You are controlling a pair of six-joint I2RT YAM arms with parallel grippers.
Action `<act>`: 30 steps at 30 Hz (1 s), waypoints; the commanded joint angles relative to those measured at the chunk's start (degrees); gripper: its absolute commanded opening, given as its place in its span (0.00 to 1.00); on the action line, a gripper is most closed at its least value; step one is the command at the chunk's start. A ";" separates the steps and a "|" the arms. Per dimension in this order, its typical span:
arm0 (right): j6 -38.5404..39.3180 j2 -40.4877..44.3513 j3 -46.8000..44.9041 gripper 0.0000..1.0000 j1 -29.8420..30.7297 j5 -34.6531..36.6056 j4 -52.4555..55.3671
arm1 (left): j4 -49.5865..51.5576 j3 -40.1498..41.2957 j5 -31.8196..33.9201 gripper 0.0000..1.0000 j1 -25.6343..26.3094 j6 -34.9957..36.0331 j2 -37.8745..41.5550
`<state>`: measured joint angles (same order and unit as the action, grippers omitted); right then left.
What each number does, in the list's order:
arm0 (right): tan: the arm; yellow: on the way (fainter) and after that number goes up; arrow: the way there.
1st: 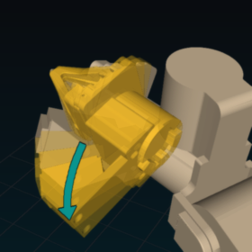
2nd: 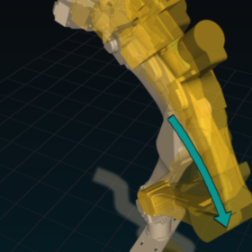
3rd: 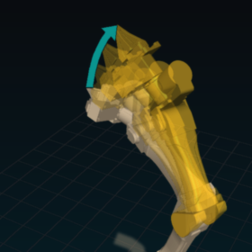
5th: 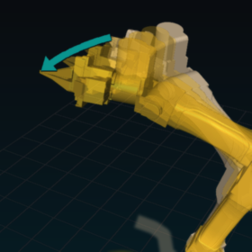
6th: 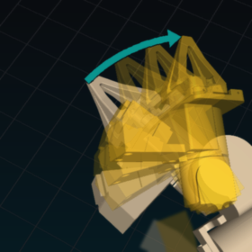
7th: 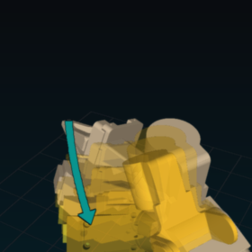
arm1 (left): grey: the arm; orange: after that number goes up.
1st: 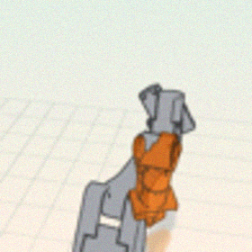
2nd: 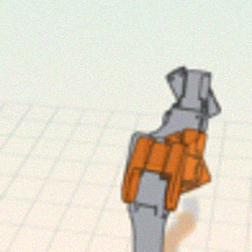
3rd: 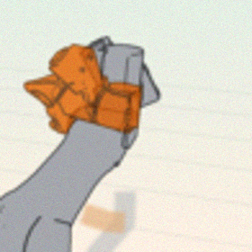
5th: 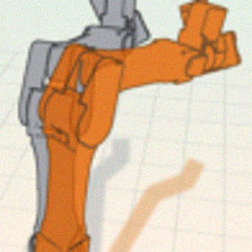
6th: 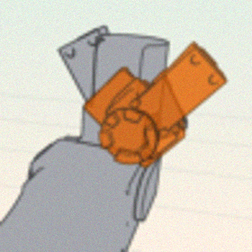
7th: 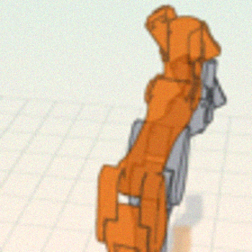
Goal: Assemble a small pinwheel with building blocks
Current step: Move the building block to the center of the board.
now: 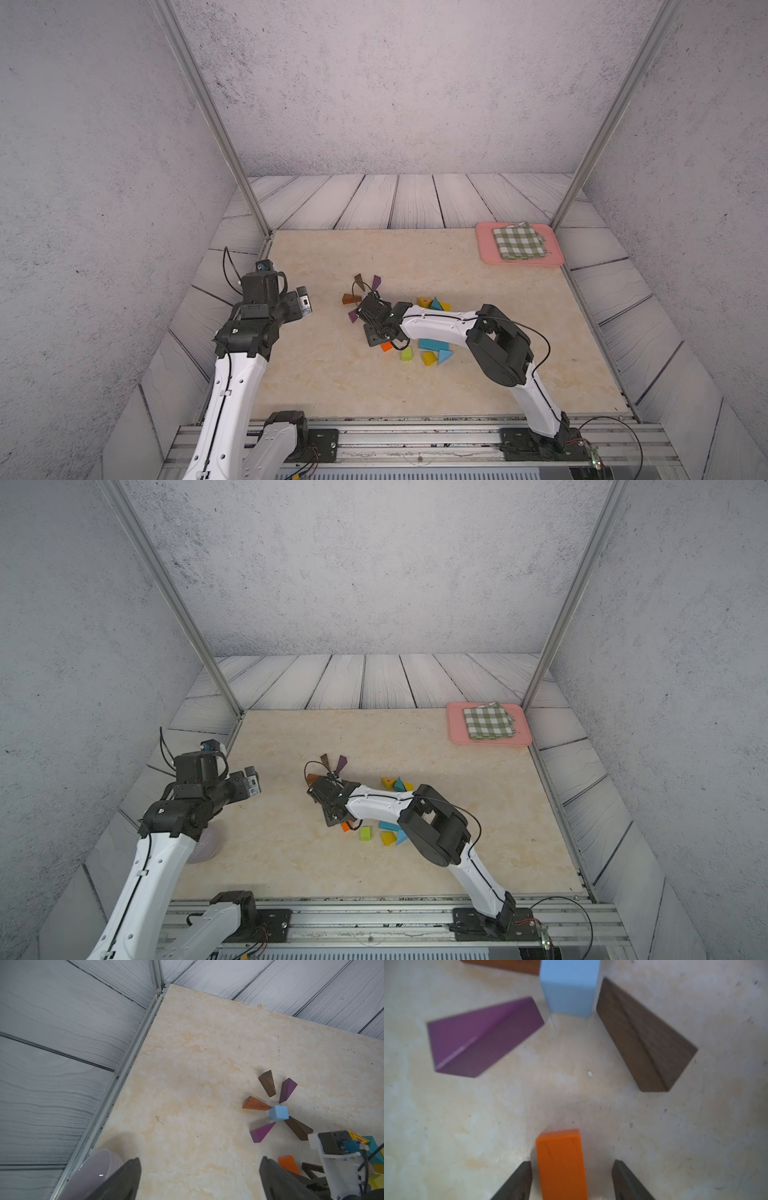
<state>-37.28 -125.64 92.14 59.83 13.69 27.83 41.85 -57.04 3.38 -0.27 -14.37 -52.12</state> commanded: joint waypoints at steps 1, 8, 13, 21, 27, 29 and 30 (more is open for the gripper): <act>0.36 3.71 -4.23 0.60 0.48 -2.87 0.91 | 0.39 0.43 0.23 0.96 -0.52 0.56 0.59; -1.73 3.14 -5.92 0.35 0.52 -3.46 -1.12 | 0.34 0.49 0.40 0.96 -0.52 0.57 0.55; -1.92 -1.28 0.66 0.27 0.03 -3.85 -0.30 | 0.34 0.59 0.40 0.96 -0.47 0.66 0.53; -2.25 -6.55 8.50 0.25 -1.37 -2.50 2.08 | 0.35 0.70 0.58 0.96 -0.52 0.75 0.60; -2.80 -7.07 8.76 0.25 -2.48 -1.74 2.34 | 0.41 0.85 0.75 0.96 -0.50 0.78 0.53; -2.76 -7.23 8.76 0.25 -2.53 -2.12 1.88 | 0.34 0.86 0.75 0.96 -0.52 0.83 0.53; -2.80 -7.48 9.10 0.25 -2.62 -2.50 1.94 | 0.39 0.84 0.75 0.96 -0.47 0.83 0.50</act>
<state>-39.22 -130.41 100.25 57.49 10.66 28.12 41.82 -56.84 3.44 -0.27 -14.13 -52.12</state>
